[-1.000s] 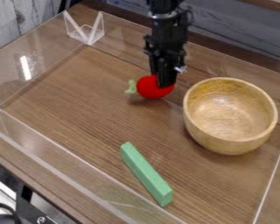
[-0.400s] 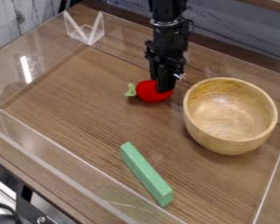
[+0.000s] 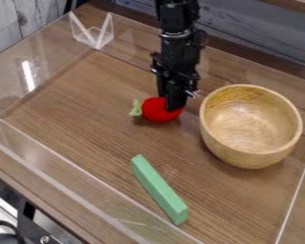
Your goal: Move the red object to the right side of the table
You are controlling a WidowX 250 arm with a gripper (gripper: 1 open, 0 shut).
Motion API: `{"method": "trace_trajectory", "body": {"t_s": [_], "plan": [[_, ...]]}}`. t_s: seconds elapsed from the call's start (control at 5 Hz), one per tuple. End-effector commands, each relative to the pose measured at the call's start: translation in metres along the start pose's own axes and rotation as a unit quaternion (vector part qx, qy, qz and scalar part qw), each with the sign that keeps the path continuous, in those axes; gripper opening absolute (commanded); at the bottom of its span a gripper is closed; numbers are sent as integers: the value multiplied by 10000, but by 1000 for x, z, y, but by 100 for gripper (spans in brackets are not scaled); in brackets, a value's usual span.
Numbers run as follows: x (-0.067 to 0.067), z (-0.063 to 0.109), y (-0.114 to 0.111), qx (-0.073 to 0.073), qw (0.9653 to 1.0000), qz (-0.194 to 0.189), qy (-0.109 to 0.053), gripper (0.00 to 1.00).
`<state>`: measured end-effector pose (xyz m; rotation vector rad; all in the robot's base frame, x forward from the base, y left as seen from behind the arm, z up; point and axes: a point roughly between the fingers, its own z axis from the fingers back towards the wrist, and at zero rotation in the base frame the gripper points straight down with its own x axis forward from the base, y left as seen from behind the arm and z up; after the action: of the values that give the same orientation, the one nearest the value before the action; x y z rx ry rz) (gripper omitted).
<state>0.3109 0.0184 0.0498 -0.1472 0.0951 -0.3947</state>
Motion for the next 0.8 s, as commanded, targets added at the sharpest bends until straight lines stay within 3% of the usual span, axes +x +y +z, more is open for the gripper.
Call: {"method": "trace_trajectory", "body": {"t_s": [0.0, 0.4, 0.6], "plan": [[-9, 49, -3, 369, 9981, -5, -498, 0], [-24, 4, -69, 214, 9975, 470, -489, 0], [-29, -1, -90, 207, 9986, 200, -450, 0]]}}
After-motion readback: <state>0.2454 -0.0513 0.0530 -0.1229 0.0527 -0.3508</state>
